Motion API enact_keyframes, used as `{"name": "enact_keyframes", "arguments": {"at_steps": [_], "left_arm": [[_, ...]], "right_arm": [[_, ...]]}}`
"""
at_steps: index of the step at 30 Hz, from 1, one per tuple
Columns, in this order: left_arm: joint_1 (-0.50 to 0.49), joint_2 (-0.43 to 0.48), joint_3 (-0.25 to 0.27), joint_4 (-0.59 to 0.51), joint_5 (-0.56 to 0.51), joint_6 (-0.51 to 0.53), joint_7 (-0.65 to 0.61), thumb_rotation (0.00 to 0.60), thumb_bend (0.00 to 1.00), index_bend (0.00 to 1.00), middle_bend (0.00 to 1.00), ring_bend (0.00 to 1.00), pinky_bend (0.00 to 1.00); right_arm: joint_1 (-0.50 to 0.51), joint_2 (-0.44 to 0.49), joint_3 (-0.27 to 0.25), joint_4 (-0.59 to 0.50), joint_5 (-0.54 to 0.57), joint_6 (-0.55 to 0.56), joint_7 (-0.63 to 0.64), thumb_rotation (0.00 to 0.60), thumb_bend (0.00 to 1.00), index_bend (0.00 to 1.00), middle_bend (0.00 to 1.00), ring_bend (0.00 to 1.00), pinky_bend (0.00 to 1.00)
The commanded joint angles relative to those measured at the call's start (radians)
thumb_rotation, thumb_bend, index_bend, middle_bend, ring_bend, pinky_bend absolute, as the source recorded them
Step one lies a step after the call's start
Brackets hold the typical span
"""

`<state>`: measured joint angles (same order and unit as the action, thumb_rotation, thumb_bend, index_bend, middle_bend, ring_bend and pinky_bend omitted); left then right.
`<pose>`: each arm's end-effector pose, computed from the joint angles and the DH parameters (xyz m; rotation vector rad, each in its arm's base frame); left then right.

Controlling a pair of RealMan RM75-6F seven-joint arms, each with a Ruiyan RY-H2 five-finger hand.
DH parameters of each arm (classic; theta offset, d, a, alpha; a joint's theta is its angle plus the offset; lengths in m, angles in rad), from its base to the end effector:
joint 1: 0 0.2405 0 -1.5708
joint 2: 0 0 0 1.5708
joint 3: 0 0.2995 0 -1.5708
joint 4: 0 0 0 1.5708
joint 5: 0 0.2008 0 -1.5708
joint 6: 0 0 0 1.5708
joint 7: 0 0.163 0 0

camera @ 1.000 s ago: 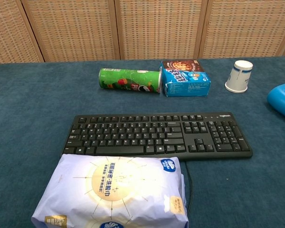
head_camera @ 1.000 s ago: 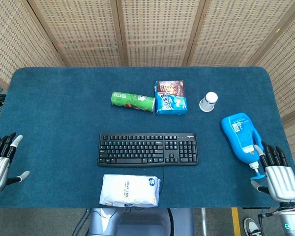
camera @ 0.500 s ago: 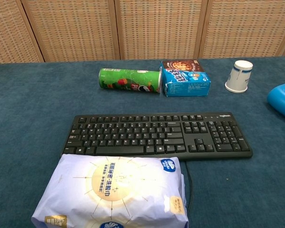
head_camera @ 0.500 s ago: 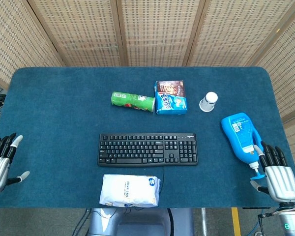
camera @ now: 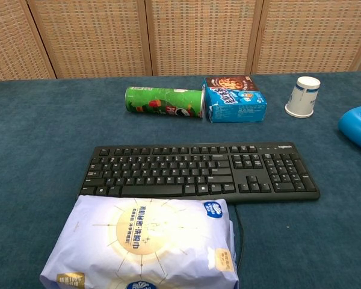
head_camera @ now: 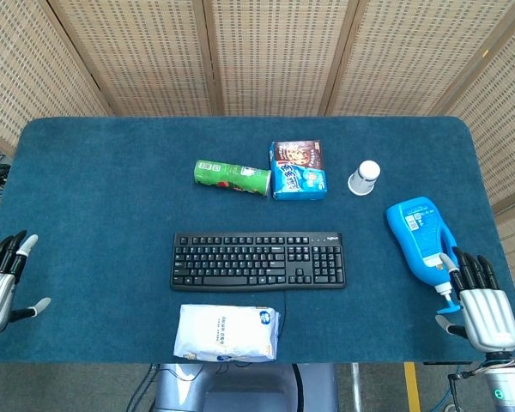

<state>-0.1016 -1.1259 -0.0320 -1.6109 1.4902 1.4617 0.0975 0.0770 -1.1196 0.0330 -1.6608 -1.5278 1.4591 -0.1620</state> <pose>-0.3472 0.2047 0.1784 -1.4390 -0.8562 -0.8207 -0.3370 -0.1955 0.1736 1.4708 -0.8390 0.8067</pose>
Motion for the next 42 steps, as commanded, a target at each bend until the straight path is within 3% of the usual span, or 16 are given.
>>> {"name": "enact_keyframes", "arguments": {"at_steps": [1,12,14,16,19,22,25,31,37,42], "left_arm": [[0.0,0.003,-0.001,-0.001,-0.002,-0.001,-0.003,0.6,0.0,0.0,0.0,0.0,0.0],[-0.001,0.017,-0.003,-0.017,0.002,0.001,-0.022,0.6,0.0,0.0,0.0,0.0,0.0],[-0.002,0.017,-0.003,-0.017,0.001,0.0,-0.021,0.6,0.0,0.0,0.0,0.0,0.0],[0.004,0.014,0.004,-0.016,0.007,0.006,-0.023,0.6,0.0,0.0,0.0,0.0,0.0],[0.008,0.011,0.006,-0.014,0.012,0.013,-0.024,0.6,0.0,0.0,0.0,0.0,0.0],[0.006,0.011,0.003,-0.013,0.013,0.014,-0.021,0.6,0.0,0.0,0.0,0.0,0.0],[0.002,0.015,-0.001,-0.017,0.008,0.01,-0.015,0.6,0.0,0.0,0.0,0.0,0.0],[0.0,0.015,-0.001,-0.019,0.004,0.004,-0.005,0.6,0.0,0.0,0.0,0.0,0.0],[0.001,0.011,-0.001,-0.016,0.008,0.01,-0.002,0.6,0.0,0.0,0.0,0.0,0.0],[0.0,0.011,-0.003,-0.016,0.003,0.008,-0.002,0.6,0.0,0.0,0.0,0.0,0.0]], "right_arm": [[0.001,-0.001,0.0,-0.002,-0.002,0.0,-0.002,0.6,0.0,0.0,0.0,0.0,0.0],[-0.001,-0.004,-0.001,-0.001,-0.023,0.018,0.003,0.6,0.0,0.0,0.0,0.0,0.0],[-0.002,-0.009,0.004,0.005,-0.04,0.038,0.009,0.6,0.0,0.01,0.06,0.02,0.0],[-0.005,-0.026,0.013,0.022,-0.072,0.081,0.013,0.6,0.09,0.06,0.21,0.12,0.05],[-0.002,-0.041,0.023,0.035,-0.104,0.115,-0.004,0.6,0.44,0.16,0.44,0.34,0.27],[0.014,-0.041,0.025,0.016,-0.123,0.1,-0.053,0.6,0.66,0.2,0.56,0.46,0.37],[0.041,-0.02,0.022,-0.042,-0.115,0.037,-0.108,0.6,0.82,0.21,0.63,0.53,0.4],[0.086,0.016,0.008,-0.15,-0.067,-0.093,-0.177,0.6,0.94,0.22,0.67,0.58,0.42],[0.156,0.067,0.013,-0.272,0.056,-0.263,-0.279,0.6,0.96,0.22,0.68,0.58,0.42],[0.201,0.081,0.035,-0.314,0.137,-0.321,-0.356,0.6,0.96,0.23,0.68,0.58,0.42]]}}
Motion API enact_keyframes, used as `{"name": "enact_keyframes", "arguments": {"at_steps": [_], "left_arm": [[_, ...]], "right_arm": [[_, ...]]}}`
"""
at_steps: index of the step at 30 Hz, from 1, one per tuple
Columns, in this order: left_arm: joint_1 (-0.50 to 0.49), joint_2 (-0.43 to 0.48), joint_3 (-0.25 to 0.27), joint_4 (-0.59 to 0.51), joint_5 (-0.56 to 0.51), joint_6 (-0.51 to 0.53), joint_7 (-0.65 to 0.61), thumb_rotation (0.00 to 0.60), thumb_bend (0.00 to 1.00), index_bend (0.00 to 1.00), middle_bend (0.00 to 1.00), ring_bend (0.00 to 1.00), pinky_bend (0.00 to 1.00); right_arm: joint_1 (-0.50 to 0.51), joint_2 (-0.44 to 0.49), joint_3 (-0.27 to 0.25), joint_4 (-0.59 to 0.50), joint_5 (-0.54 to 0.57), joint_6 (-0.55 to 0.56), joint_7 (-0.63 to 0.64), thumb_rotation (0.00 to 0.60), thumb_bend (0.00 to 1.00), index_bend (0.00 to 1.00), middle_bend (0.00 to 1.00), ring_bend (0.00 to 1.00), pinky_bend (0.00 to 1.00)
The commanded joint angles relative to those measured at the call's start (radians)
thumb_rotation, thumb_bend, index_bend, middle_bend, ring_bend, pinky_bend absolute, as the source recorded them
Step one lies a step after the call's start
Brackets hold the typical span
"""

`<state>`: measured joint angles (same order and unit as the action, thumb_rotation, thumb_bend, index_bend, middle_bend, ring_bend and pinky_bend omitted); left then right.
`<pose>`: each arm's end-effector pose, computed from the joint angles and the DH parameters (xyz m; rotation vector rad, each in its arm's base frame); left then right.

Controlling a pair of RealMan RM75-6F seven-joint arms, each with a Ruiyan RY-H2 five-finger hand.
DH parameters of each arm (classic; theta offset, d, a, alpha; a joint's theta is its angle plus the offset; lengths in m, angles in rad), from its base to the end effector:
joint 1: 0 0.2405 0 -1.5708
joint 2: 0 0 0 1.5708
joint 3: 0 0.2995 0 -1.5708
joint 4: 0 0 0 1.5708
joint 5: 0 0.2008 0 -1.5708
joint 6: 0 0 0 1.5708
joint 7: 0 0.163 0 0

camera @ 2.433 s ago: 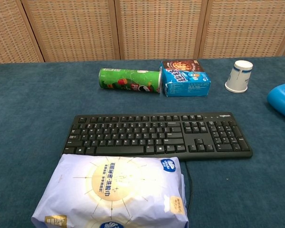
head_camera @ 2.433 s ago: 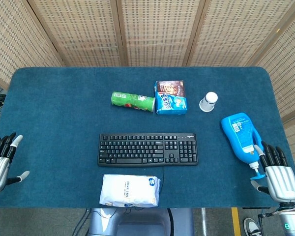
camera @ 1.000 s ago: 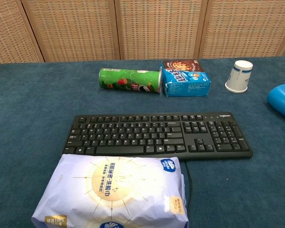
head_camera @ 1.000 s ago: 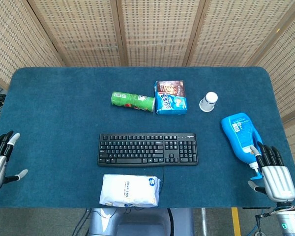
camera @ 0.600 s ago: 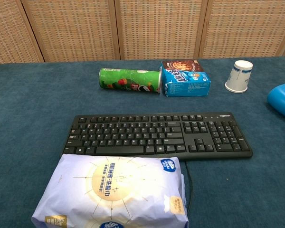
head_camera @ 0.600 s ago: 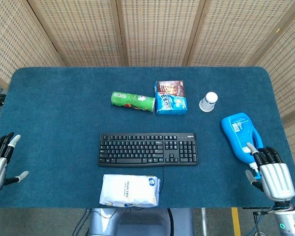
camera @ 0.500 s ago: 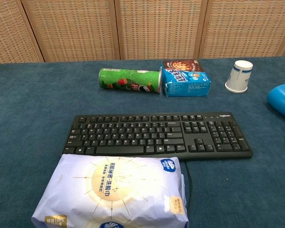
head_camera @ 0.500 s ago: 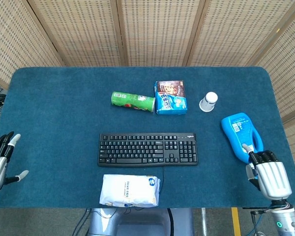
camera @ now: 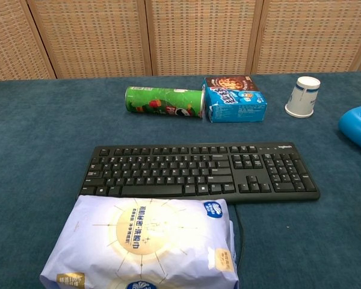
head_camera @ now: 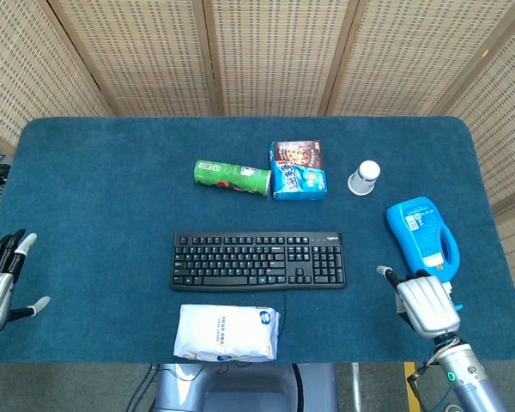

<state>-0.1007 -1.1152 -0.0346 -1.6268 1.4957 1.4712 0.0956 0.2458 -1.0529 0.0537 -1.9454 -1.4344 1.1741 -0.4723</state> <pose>-0.3432 0.2047 0.1822 -1.4346 -0.8511 -0.8359 -0.2651 -0.2338 0.1379 1.7767 -0.8290 0.6960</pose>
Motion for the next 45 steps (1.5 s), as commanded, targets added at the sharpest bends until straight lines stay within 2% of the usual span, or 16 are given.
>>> {"name": "enact_keyframes", "arguments": {"at_steps": [1,12,26,35,45], "left_arm": [[0.0,0.0,0.0,0.001,-0.002,-0.002,-0.001,0.6,0.0,0.0,0.0,0.0,0.0],[-0.003,-0.007,0.003,0.009,-0.003,-0.011,0.002,0.6,0.0,0.0,0.0,0.0,0.0],[0.001,-0.011,0.008,0.014,0.004,-0.004,-0.001,0.6,0.0,0.0,0.0,0.0,0.0],[-0.005,-0.005,0.005,0.009,0.003,-0.01,-0.002,0.6,0.0,0.0,0.0,0.0,0.0],[-0.01,-0.01,0.004,0.011,0.0,-0.018,0.009,0.6,0.0,0.0,0.0,0.0,0.0]], "right_arm": [[0.042,0.016,0.018,-0.038,0.064,-0.048,-0.065,0.6,0.96,0.23,0.68,0.58,0.42],[0.165,-0.006,0.04,-0.068,0.272,-0.171,-0.222,0.6,0.97,0.24,0.68,0.58,0.42],[0.302,-0.113,0.033,-0.075,0.482,-0.185,-0.362,0.6,0.98,0.24,0.68,0.58,0.42],[0.364,-0.172,0.015,-0.039,0.572,-0.166,-0.381,0.6,0.98,0.24,0.68,0.58,0.42],[0.406,-0.187,0.005,0.005,0.623,-0.163,-0.344,0.6,0.98,0.24,0.68,0.58,0.42]]}}
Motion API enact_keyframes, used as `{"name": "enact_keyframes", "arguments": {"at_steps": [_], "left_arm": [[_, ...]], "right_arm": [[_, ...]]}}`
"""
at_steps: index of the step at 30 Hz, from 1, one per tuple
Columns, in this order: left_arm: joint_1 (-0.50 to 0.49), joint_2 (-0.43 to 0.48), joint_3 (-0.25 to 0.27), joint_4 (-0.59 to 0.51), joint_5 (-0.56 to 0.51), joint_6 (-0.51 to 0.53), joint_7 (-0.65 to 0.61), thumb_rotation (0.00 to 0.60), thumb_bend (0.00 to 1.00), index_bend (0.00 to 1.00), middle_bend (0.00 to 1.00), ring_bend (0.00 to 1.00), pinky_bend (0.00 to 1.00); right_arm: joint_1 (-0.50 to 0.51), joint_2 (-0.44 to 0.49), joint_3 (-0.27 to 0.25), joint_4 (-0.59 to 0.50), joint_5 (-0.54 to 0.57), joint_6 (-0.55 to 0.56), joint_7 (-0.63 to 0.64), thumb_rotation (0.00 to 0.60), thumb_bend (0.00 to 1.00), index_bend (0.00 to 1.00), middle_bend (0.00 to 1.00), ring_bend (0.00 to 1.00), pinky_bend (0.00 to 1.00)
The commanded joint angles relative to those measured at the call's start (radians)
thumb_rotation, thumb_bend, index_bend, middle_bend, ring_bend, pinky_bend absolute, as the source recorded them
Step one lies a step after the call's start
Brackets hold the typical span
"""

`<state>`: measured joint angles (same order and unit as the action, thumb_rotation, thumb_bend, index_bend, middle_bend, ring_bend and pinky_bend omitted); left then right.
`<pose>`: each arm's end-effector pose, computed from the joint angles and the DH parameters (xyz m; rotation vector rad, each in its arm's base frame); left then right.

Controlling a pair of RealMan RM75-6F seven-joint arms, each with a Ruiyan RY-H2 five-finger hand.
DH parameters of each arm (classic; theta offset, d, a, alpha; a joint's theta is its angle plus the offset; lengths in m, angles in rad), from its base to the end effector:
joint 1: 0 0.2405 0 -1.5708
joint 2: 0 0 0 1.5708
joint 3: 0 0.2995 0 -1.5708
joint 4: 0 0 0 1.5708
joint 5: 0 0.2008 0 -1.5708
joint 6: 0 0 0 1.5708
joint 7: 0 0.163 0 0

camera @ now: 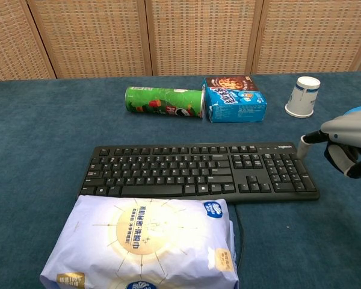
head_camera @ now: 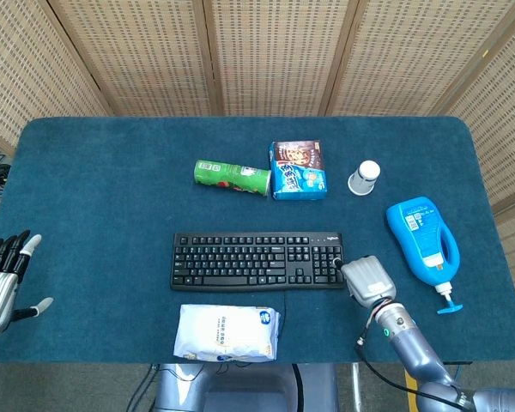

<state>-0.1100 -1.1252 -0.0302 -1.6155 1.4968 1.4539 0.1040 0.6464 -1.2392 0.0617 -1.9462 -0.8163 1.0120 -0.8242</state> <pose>-0.3443 0.2071 0.1764 -1.4562 -0.8524 -0.8225 -0.2180 -0.3137 0.0533 1.9489 -0.9093 0.4649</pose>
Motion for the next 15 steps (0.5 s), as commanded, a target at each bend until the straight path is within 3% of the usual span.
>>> {"name": "enact_keyframes", "arguments": {"at_steps": [1,15], "left_arm": [[0.0,-0.001,0.001,0.0,-0.001,-0.001,0.001,0.6,0.0,0.0,0.0,0.0,0.0],[-0.002,-0.003,0.002,-0.001,0.001,-0.002,0.008,0.6,0.0,0.0,0.0,0.0,0.0]], "right_arm": [[0.009,-0.002,-0.005,0.01,0.007,-0.002,0.011,0.6,0.98,0.24,0.68,0.58,0.42],[0.043,-0.038,-0.02,0.07,0.042,-0.021,0.048,0.6,0.98,0.24,0.68,0.58,0.42]]}}
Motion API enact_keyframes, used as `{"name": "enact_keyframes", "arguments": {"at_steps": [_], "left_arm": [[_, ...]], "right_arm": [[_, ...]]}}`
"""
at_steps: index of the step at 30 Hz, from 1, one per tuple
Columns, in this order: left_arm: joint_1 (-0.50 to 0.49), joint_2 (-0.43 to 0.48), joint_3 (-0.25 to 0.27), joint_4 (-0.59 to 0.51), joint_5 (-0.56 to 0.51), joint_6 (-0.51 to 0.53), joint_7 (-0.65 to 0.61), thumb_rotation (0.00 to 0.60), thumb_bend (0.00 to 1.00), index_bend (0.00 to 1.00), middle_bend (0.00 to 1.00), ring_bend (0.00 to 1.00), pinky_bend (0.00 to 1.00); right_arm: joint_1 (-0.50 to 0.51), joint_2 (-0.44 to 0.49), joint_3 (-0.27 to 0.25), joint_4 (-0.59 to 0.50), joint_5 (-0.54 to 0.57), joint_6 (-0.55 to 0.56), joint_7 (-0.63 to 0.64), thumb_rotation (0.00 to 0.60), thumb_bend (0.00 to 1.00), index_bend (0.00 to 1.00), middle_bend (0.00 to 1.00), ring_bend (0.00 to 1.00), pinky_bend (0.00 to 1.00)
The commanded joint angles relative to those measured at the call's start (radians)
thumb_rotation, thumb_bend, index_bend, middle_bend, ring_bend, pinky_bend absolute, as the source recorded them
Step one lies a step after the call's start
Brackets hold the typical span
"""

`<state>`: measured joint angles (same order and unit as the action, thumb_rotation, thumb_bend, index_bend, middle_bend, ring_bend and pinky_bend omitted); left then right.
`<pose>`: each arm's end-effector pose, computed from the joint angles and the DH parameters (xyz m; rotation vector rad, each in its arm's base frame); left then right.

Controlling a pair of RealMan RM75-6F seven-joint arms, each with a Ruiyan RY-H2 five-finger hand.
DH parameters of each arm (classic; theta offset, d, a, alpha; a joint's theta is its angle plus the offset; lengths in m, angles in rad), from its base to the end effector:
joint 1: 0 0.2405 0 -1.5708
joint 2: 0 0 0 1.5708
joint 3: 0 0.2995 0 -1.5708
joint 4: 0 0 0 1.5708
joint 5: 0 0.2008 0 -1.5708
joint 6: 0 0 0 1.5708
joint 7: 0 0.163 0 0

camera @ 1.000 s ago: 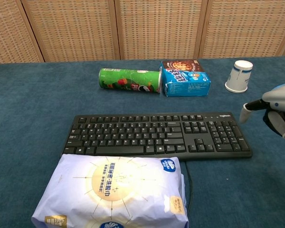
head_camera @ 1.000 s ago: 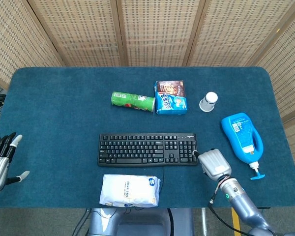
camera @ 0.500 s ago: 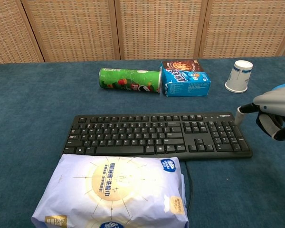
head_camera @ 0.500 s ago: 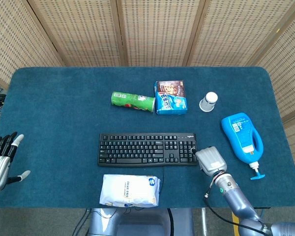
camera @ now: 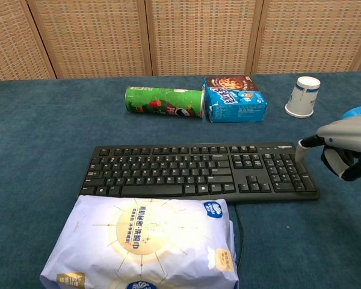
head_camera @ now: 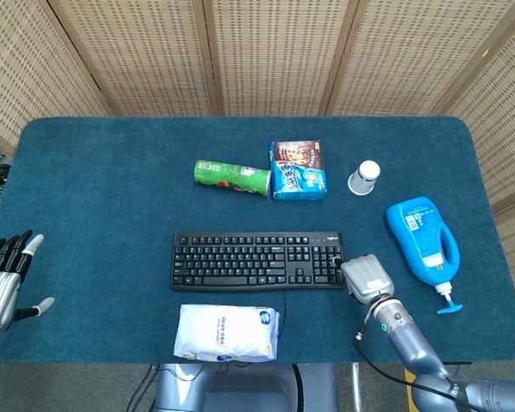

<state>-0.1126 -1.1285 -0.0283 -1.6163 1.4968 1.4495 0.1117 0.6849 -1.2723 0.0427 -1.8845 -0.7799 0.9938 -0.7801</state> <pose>-0.3438 0.2075 0.1741 -1.4631 -0.8523 -0.8178 -0.2235 -0.3234 0.0416 1.9452 -0.9461 0.4499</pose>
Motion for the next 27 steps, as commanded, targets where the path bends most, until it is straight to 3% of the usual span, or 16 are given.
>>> {"name": "enact_keyframes", "arguments": {"at_steps": [1,27], "left_arm": [[0.001,0.0,0.001,0.0,0.002,0.003,0.0,0.6,0.0,0.0,0.0,0.0,0.0],[-0.005,-0.005,0.002,0.005,-0.004,-0.011,0.003,0.6,0.0,0.0,0.0,0.0,0.0]], "right_arm": [[0.007,-0.008,-0.001,0.013,0.009,-0.004,0.007,0.6,0.98,0.24,0.68,0.58,0.42],[0.054,-0.067,-0.032,0.08,0.041,-0.001,0.046,0.6,0.98,0.24,0.68,0.58,0.42]]}}
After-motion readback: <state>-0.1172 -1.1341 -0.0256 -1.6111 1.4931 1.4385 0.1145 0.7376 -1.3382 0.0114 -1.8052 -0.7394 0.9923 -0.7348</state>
